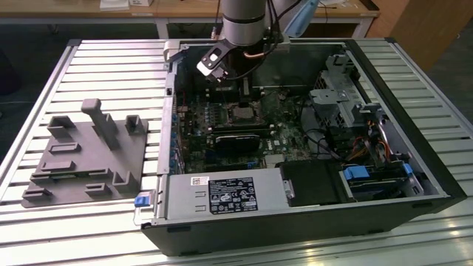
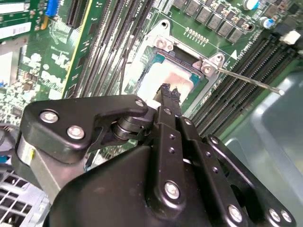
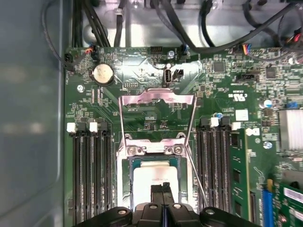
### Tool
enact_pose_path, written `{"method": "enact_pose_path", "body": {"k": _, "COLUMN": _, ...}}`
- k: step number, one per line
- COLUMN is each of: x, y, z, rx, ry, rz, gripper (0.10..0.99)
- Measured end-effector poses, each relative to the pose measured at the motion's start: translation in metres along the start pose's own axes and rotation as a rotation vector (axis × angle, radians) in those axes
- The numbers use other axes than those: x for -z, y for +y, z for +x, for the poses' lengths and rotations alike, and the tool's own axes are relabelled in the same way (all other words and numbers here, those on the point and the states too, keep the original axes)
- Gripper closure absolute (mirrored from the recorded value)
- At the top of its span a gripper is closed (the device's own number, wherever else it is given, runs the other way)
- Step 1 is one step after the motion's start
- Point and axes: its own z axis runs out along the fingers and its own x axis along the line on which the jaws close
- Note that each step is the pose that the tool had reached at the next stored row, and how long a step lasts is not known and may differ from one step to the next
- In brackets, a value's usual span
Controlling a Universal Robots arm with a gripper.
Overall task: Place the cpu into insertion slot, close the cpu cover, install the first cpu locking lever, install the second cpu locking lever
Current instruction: 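Place the cpu into insertion slot, then close the cpu cover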
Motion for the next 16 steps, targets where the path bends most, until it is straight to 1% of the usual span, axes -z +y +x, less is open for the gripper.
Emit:
{"method": "enact_pose_path", "body": {"k": 5, "x": 0.0134, "y": 0.0010, "z": -0.0006, "rx": 0.000, "ry": 0.0000, "rz": 0.000, "gripper": 0.980}}
{"method": "enact_pose_path", "body": {"k": 9, "x": 0.0218, "y": 0.0016, "z": -0.0009, "rx": 0.000, "ry": 0.0000, "rz": 0.000, "gripper": 0.980}}
{"method": "enact_pose_path", "body": {"k": 16, "x": 0.0240, "y": 0.0017, "z": -0.0010, "rx": 0.000, "ry": 0.0000, "rz": 0.000, "gripper": 0.980}}
